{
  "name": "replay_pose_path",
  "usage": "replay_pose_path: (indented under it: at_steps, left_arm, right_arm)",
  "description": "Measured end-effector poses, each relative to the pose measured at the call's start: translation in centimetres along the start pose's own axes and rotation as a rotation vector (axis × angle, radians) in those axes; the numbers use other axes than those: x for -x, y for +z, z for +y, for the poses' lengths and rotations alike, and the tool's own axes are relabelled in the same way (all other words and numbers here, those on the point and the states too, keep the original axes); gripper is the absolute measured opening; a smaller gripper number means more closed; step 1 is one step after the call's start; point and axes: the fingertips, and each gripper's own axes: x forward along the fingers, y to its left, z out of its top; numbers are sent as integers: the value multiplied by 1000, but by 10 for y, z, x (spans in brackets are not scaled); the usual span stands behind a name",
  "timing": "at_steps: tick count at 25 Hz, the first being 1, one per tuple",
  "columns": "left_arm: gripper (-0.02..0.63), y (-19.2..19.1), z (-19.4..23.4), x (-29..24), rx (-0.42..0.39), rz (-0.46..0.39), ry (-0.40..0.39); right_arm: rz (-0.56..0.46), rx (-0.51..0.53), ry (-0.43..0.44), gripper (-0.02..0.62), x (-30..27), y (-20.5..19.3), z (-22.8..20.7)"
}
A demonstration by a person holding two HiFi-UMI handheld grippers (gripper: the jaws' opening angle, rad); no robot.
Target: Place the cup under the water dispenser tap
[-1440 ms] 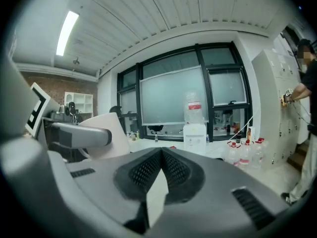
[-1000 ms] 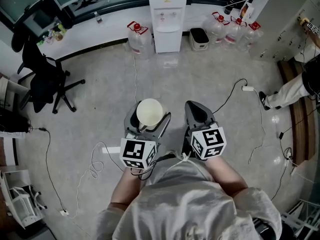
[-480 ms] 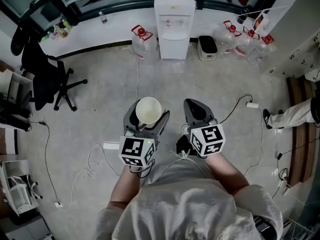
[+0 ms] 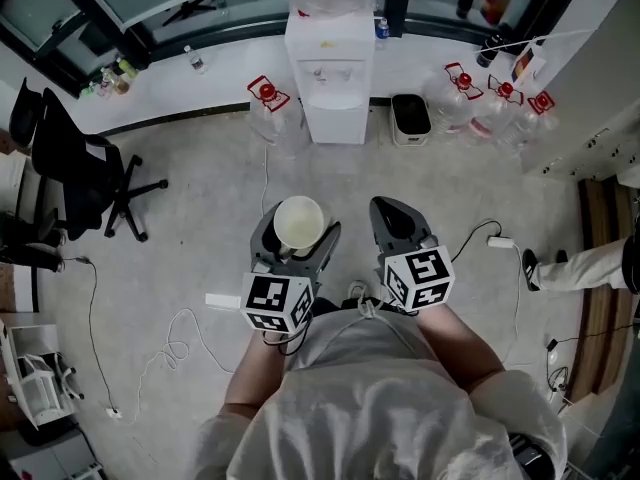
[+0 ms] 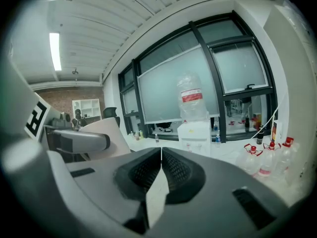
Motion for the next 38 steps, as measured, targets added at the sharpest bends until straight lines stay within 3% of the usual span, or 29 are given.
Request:
replay_pose_path:
  at_steps: [11,24,31,35,38]
  left_arm:
    - [445,-11,28,-96,35,93,-2]
    - [445,2,156,-237,51,136,-72]
    - [445,-10,198,-300,-14,171,-130]
    - [445,-28,209,-322,6,179,-127]
    - [445,-43,215,-334,-25,184,-116]
  right_arm:
    - [79,-91,-42,29,-67,-8,-83]
    - [168,-90,-122,29,-221,13,-131]
    - [186,-155,-133,28,-294,16,-152]
    - [222,-150,-128,28,-317,-1,-161]
    - [249,-137,-119,29,-332,-17,-169]
